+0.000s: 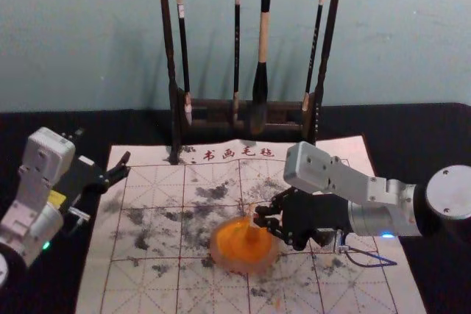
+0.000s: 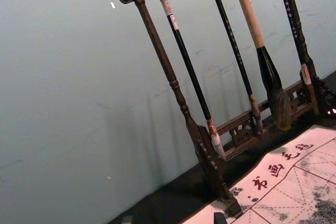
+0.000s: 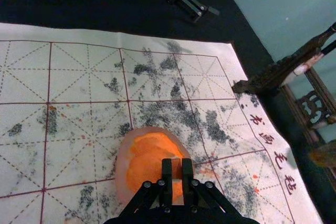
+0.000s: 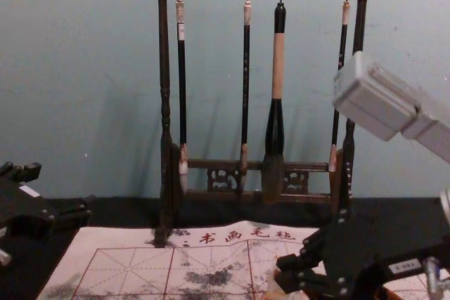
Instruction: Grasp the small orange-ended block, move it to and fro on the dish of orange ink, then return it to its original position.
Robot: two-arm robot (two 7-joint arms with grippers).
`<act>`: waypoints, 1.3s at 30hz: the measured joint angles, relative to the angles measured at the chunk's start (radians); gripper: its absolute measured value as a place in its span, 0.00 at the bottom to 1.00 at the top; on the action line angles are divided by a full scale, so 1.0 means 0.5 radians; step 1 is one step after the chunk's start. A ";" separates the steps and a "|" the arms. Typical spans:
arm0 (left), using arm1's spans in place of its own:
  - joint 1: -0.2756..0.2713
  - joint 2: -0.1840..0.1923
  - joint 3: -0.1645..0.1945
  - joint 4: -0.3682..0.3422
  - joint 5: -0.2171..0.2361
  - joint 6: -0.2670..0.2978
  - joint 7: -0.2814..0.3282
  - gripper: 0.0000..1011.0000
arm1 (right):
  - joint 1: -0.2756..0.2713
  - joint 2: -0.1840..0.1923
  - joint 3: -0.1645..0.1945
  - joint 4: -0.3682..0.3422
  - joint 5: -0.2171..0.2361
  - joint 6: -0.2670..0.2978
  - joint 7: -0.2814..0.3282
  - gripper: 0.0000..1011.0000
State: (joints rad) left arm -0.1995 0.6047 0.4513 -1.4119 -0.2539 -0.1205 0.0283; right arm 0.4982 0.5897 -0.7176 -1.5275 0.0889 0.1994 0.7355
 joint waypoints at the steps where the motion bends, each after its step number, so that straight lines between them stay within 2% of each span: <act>1: 0.000 0.000 0.000 0.000 0.000 0.000 0.000 0.99 | 0.000 0.001 0.001 0.000 0.000 0.001 0.000 0.07; 11: 0.000 0.000 0.000 0.000 0.000 0.000 0.000 0.99 | -0.021 0.033 0.026 -0.015 0.007 0.001 -0.001 0.07; 22: 0.000 0.000 0.000 0.000 0.000 0.000 0.000 0.99 | -0.080 0.096 0.051 -0.099 0.065 -0.017 0.022 0.07; 39: 0.000 0.000 0.000 0.000 0.000 0.000 0.000 0.99 | -0.099 0.114 0.004 -0.150 0.079 -0.038 0.060 0.07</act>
State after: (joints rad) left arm -0.1995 0.6047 0.4514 -1.4120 -0.2539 -0.1205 0.0283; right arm 0.4488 0.6465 -0.7155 -1.6023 0.1285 0.1807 0.7654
